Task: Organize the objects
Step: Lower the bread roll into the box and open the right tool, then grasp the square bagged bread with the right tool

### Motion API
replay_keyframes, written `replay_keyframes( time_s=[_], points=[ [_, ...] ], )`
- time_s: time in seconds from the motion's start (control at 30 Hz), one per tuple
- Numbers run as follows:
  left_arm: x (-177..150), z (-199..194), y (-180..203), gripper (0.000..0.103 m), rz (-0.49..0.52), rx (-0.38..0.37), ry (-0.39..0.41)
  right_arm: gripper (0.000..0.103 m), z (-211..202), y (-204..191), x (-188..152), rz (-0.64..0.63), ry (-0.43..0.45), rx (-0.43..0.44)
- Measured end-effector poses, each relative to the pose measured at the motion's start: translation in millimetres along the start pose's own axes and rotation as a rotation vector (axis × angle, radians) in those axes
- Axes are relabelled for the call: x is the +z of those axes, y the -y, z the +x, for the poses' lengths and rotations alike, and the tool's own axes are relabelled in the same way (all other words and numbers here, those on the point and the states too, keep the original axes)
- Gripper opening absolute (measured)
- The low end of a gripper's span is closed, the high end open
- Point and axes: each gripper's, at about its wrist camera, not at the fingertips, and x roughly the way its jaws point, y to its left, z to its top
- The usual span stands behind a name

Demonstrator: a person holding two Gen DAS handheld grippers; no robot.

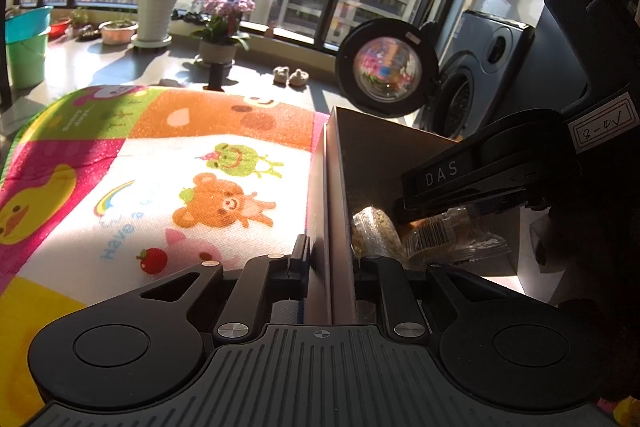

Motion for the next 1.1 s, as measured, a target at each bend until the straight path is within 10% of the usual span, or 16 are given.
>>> replay_keyframes(
  time_s=[0.13,0.37,0.77,1.1],
  points=[
    [0,0,0,0.017,0.002,0.001,0.0,0.052,1,-8,9,0.029,-0.024,0.175],
    [-1,0,-1,0.017,0.005,0.002,0.001,0.062,-51,20,-8,0.052,0.072,0.193],
    [-2,-1,0,0.016,0.017,0.007,0.005,0.085,-185,143,-140,0.112,0.266,-0.076],
    [-2,-1,0,0.016,0.018,0.007,0.004,0.089,-158,221,-233,0.461,0.081,-0.099]
  ],
)
